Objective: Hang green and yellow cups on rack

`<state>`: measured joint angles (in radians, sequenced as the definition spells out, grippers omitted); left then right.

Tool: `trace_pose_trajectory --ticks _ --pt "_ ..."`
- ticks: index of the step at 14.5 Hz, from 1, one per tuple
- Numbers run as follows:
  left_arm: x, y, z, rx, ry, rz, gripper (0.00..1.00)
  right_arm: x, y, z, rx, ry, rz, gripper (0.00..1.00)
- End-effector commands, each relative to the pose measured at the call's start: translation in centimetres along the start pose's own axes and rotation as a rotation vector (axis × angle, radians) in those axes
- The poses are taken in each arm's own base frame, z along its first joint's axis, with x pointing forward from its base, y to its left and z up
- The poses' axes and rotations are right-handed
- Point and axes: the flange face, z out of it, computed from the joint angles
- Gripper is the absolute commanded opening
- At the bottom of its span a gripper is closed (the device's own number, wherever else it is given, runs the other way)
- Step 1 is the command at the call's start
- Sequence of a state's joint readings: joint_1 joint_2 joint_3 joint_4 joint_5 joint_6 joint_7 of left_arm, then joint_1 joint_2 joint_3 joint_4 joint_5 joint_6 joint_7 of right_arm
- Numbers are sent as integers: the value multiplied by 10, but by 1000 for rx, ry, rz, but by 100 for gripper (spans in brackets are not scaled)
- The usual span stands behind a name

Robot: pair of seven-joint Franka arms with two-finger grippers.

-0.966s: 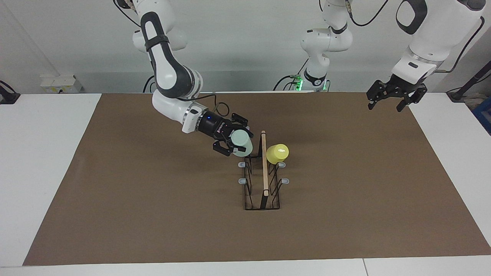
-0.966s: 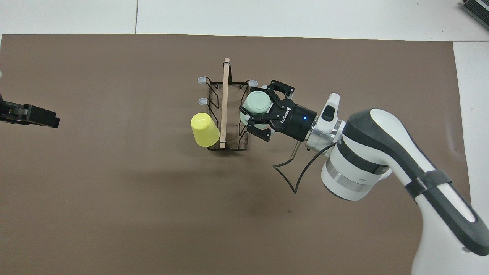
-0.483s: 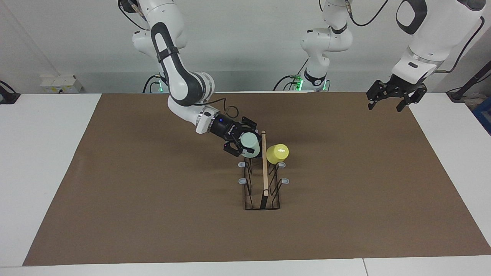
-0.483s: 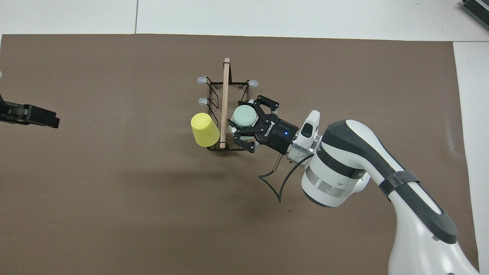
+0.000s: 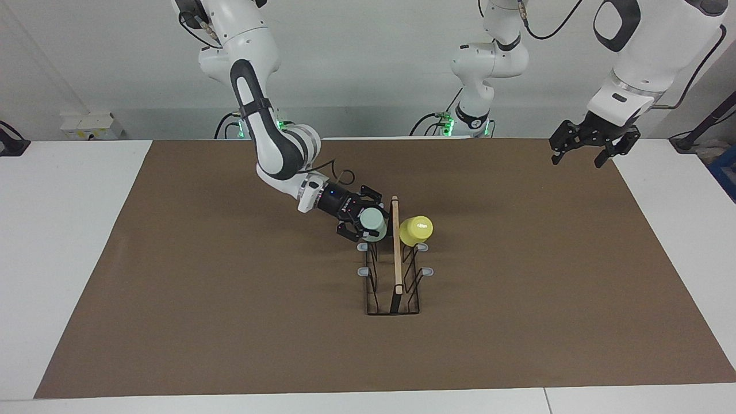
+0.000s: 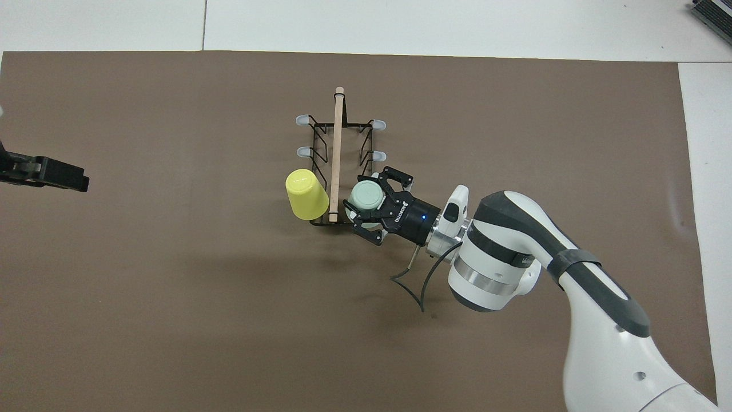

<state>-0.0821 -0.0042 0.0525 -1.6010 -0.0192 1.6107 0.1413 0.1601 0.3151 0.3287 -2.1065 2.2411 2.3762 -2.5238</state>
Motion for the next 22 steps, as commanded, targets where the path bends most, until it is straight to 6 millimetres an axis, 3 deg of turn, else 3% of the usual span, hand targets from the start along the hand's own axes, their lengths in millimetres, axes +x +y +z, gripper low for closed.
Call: trace_pose_trajectory --ticks 1,3,4,5,6,9,13,18,22 --pt "-1 -2 0 -7 -3 4 100 -8 -6 -7 -15 -5 0 0" --pt "-1 -2 0 -7 -3 4 100 -8 -5 -7 -21 -13 2 0" --pt "-1 -2 0 -7 -3 4 100 -9 -4 -8 -25 -21 1 24" --pt "-1 -2 0 -7 -4 2 100 -8 -3 -7 -24 -24 -3 73" --pt "-1 -2 0 -7 -4 2 100 -7 -3 -7 -25 -26 0 100" --pt "-1 -2 0 -7 -4 2 100 6 2 -6 -52 -43 0 100" --pt "-1 -3 -1 -7 -2 2 100 49 10 -3 -31 -82 28 100" --pt "-1 -2 0 -7 -3 4 100 85 7 -9 -10 -77 96 100" --pt "-2 -3 0 -9 -3 1 100 119 26 -26 40 -187 1 100"
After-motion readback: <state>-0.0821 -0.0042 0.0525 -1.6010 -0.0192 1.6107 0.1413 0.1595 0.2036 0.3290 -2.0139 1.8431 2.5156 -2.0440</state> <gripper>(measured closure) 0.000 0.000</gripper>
